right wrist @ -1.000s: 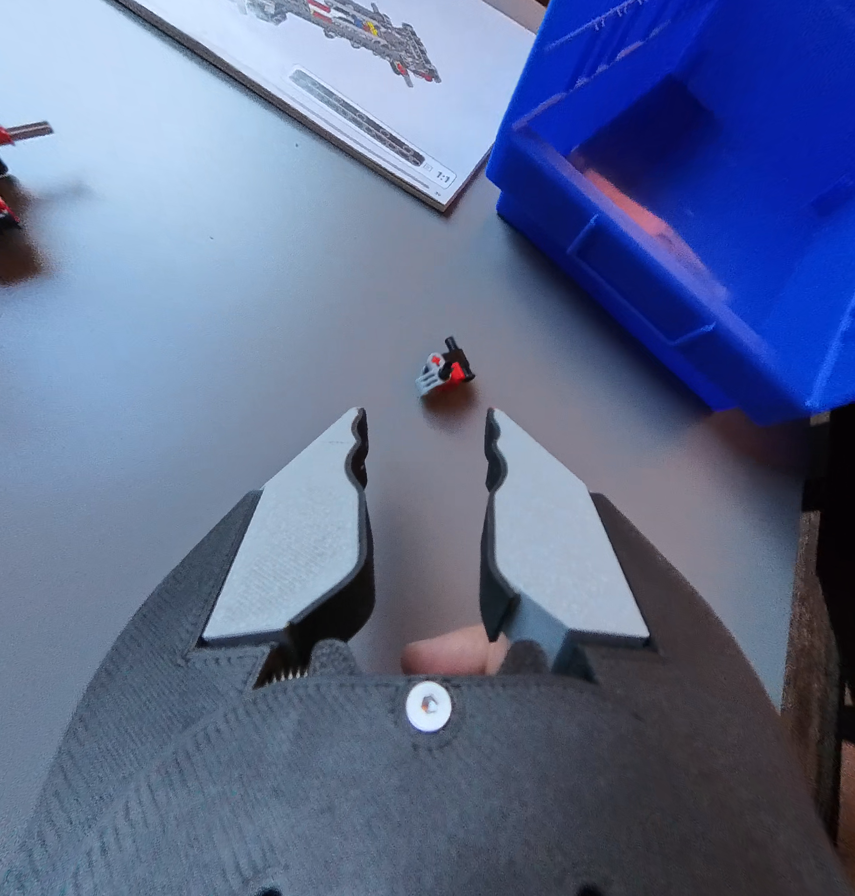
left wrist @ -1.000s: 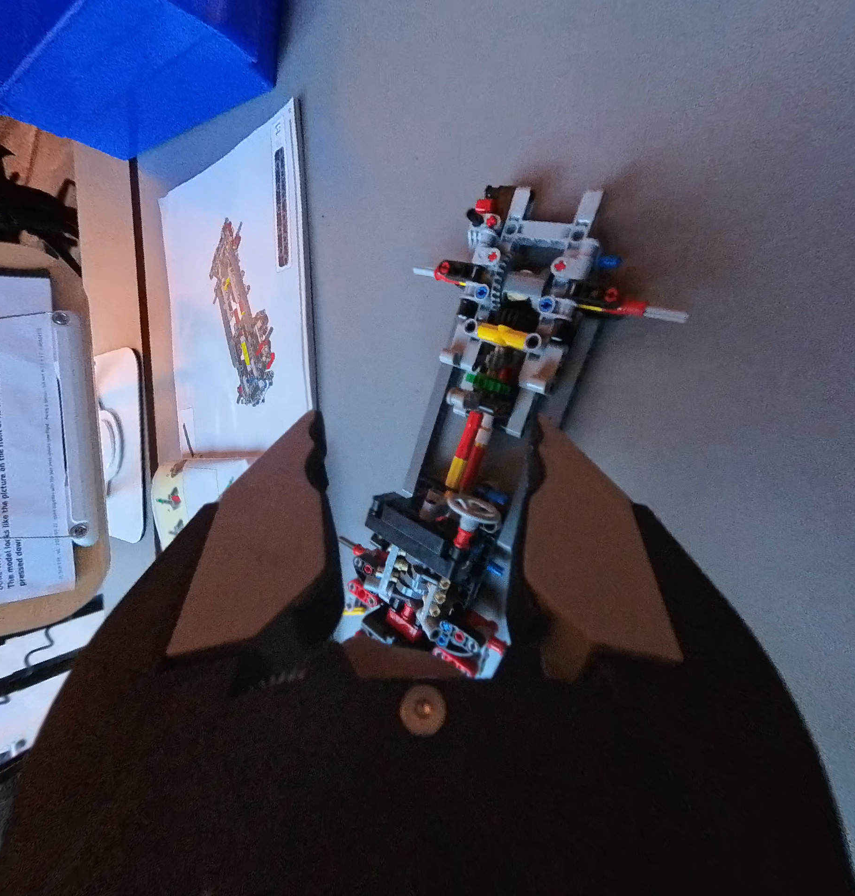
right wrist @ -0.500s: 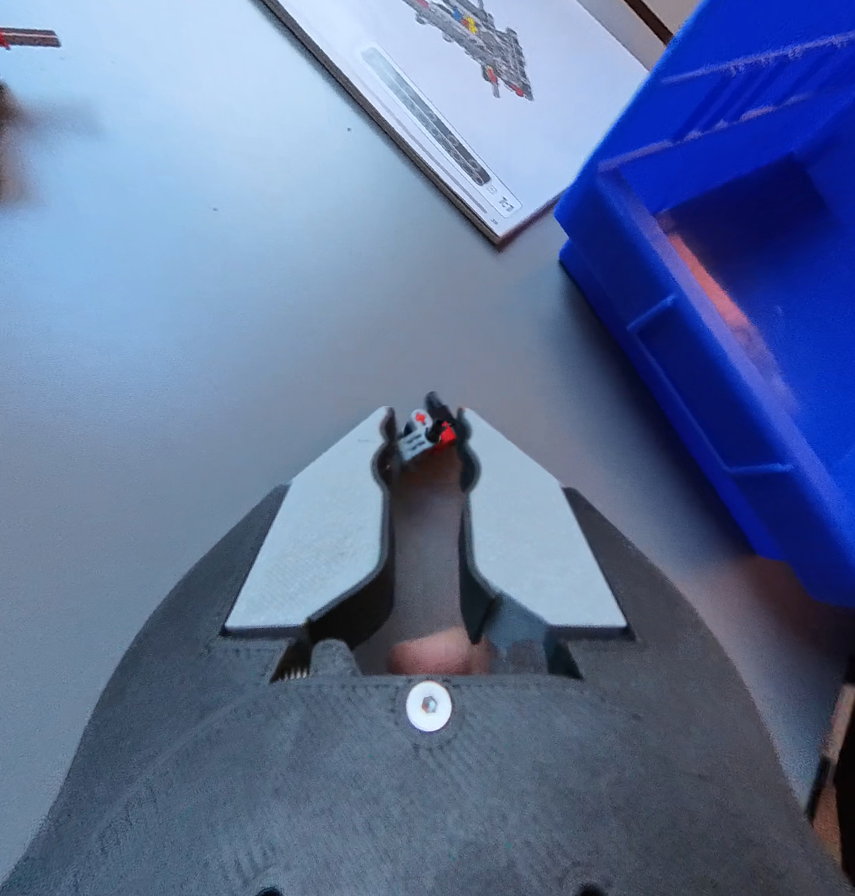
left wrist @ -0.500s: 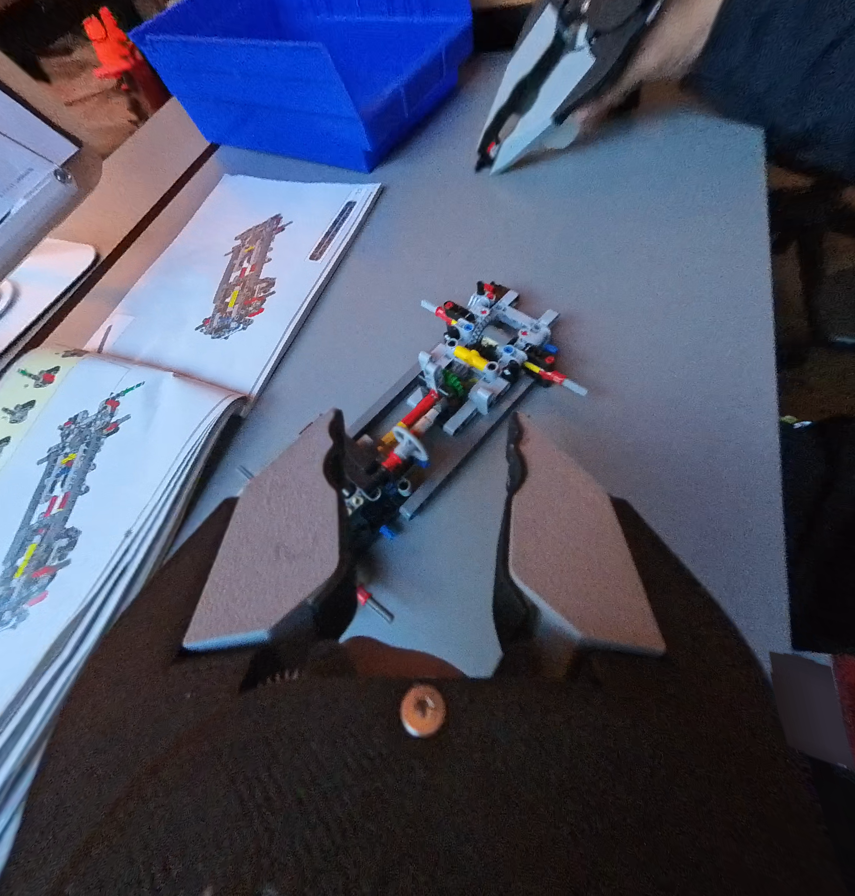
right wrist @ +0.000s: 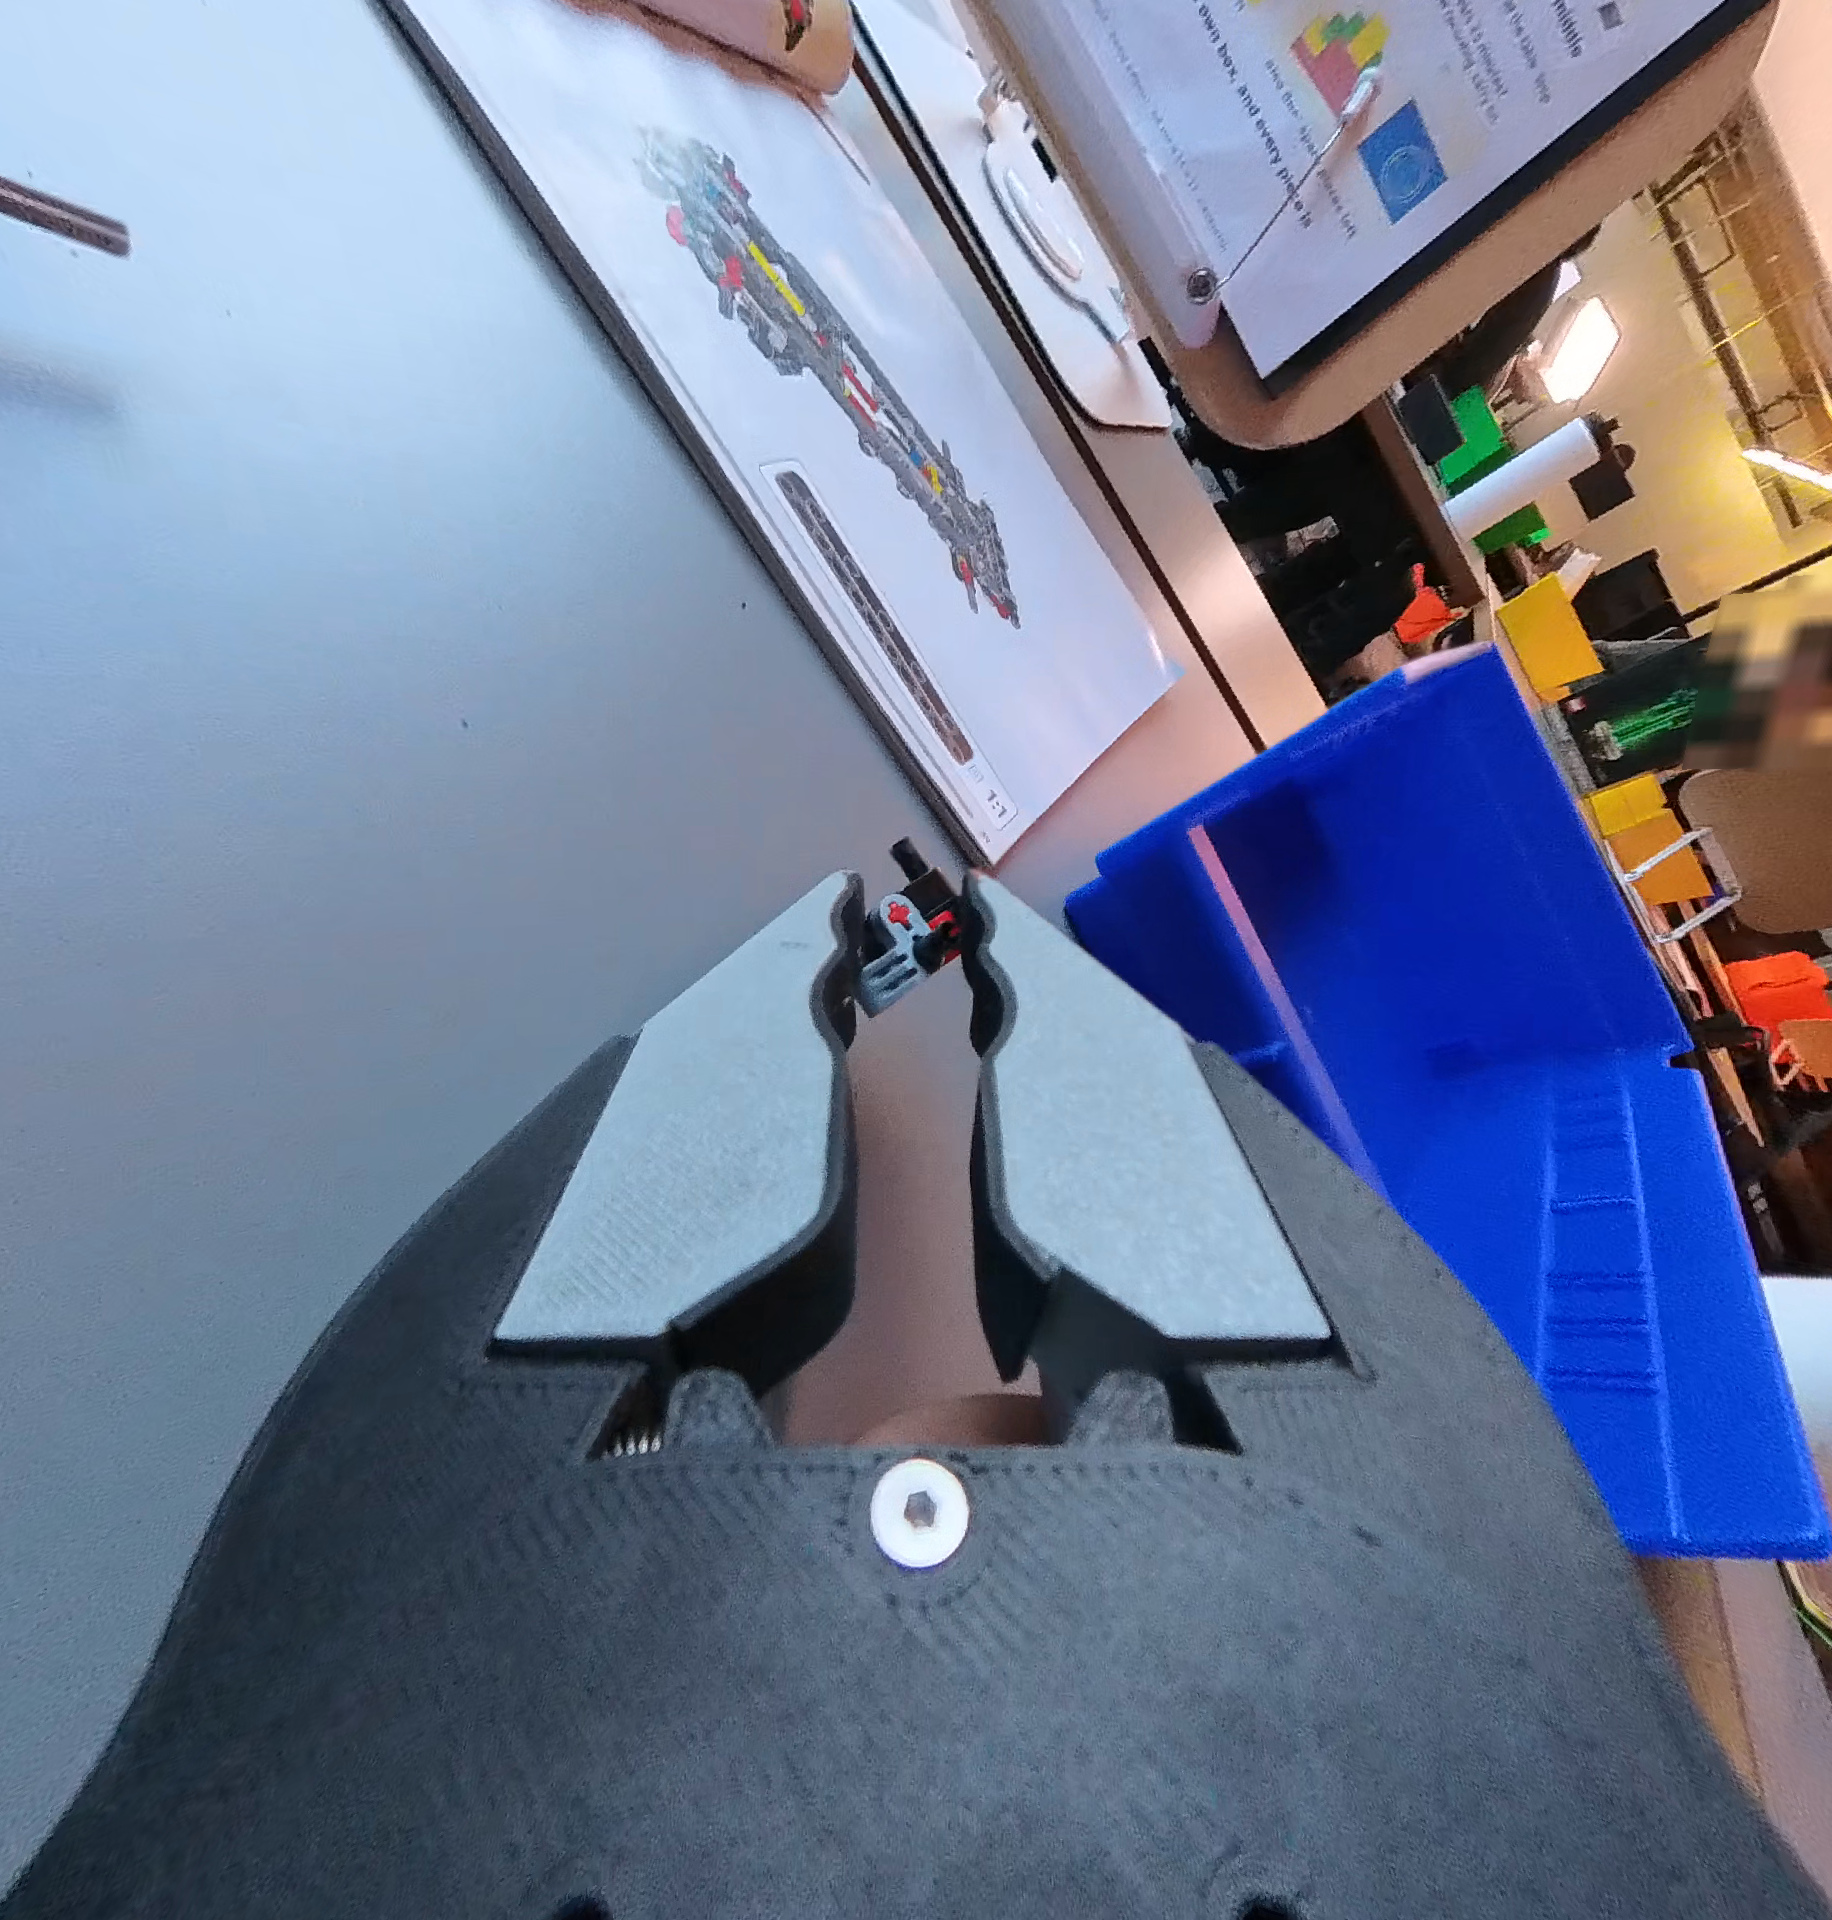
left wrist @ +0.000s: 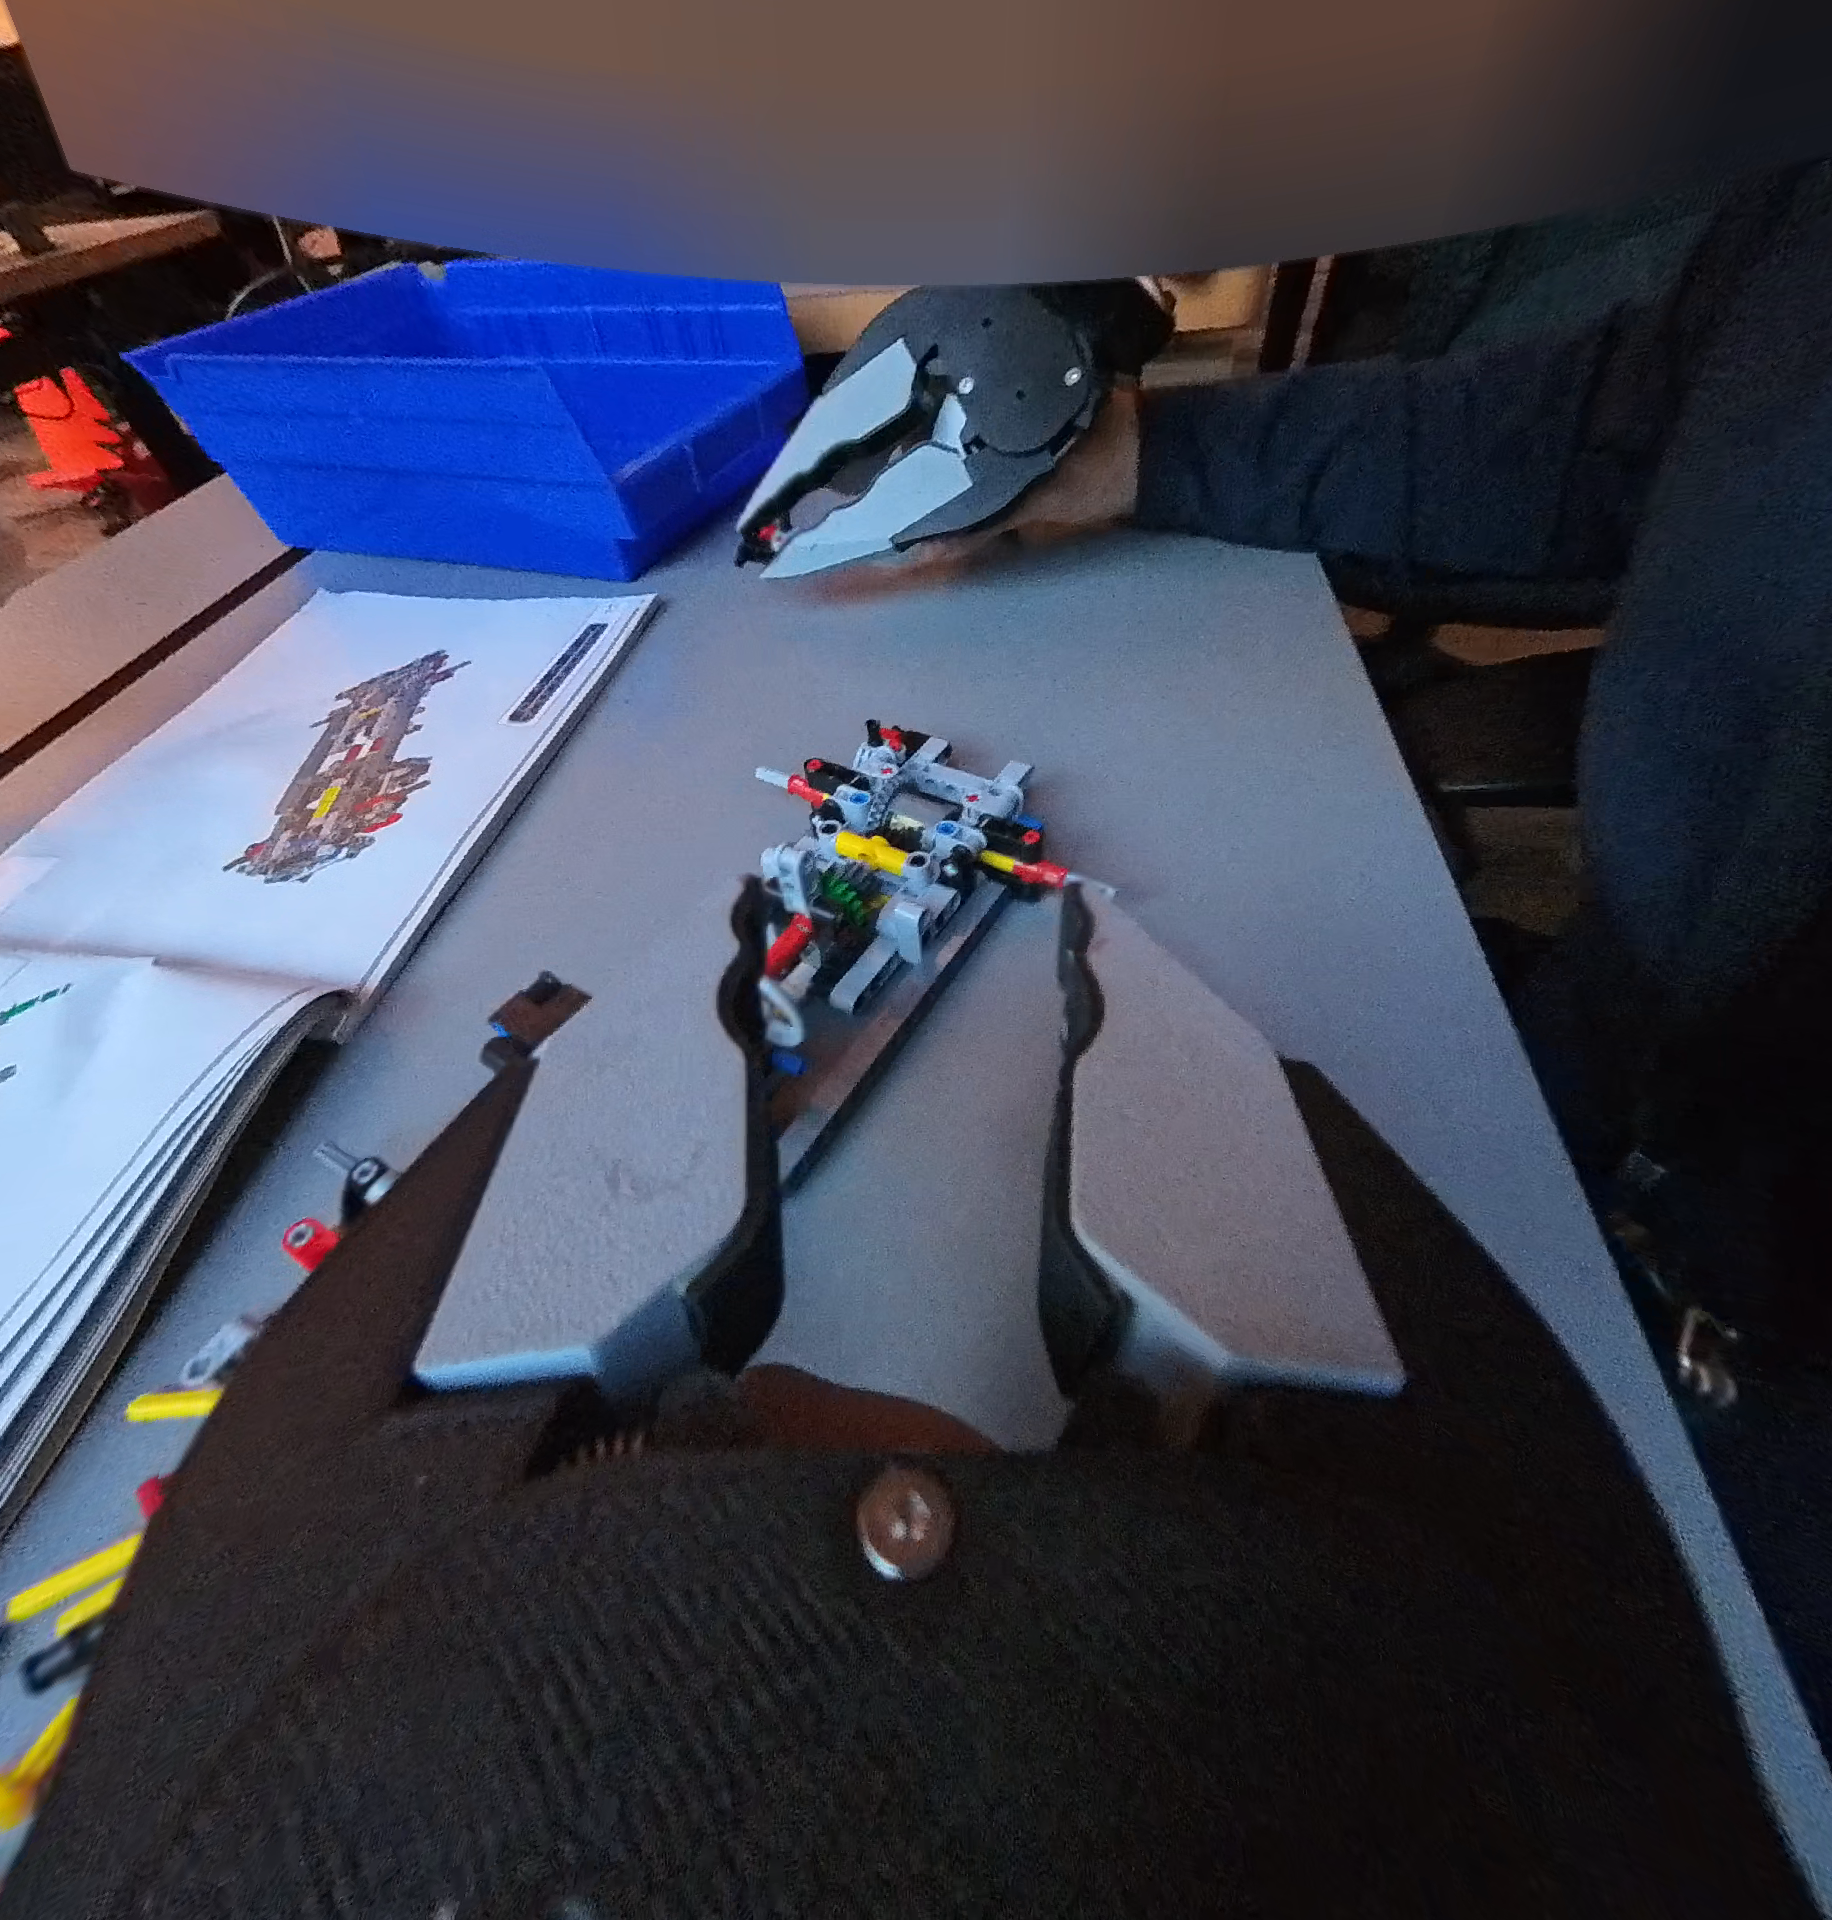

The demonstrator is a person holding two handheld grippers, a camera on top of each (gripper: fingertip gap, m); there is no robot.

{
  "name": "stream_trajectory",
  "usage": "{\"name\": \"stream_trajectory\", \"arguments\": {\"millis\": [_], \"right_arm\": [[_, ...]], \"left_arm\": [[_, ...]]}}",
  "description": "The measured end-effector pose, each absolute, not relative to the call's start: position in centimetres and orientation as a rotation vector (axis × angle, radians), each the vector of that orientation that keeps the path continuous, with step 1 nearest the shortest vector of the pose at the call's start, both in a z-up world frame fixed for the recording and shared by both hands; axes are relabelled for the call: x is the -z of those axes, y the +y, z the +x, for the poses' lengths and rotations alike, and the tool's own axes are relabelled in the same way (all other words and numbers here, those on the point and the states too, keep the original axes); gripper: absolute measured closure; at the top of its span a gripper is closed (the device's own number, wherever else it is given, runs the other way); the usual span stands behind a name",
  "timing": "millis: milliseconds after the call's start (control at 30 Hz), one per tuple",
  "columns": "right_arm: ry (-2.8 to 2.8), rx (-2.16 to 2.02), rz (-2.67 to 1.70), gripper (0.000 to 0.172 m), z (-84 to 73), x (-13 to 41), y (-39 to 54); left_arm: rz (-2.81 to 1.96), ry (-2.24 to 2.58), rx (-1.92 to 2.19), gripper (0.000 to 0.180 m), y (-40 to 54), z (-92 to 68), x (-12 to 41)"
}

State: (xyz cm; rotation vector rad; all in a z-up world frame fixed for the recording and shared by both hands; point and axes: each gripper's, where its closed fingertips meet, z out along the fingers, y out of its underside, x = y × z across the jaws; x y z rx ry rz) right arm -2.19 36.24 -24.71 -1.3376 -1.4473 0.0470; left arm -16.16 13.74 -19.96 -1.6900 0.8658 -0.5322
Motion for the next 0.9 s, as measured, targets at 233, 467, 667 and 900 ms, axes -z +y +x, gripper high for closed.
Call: {"name": "stream_trajectory", "arguments": {"millis": [233,467,667,900], "right_arm": [[-1.289,-0.237,-1.405,0.157,-2.6,22.5,35.7],[-1.24,-0.228,-1.465,0.157,-3.1,22.5,34.3],[-1.239,-0.248,-1.647,0.157,-2.1,23.5,31.7],[-1.24,-0.111,-1.871,0.157,0.3,23.8,29.2]], "left_arm": [[-1.642,0.991,0.577,0.128,12.1,-13.1,20.8],[-1.618,1.001,0.559,0.132,11.1,-12.8,20.5],[-1.698,0.953,0.632,0.126,11.2,-13.7,20.8],[-1.686,1.007,0.549,0.129,10.8,-13.5,21.2]]}}
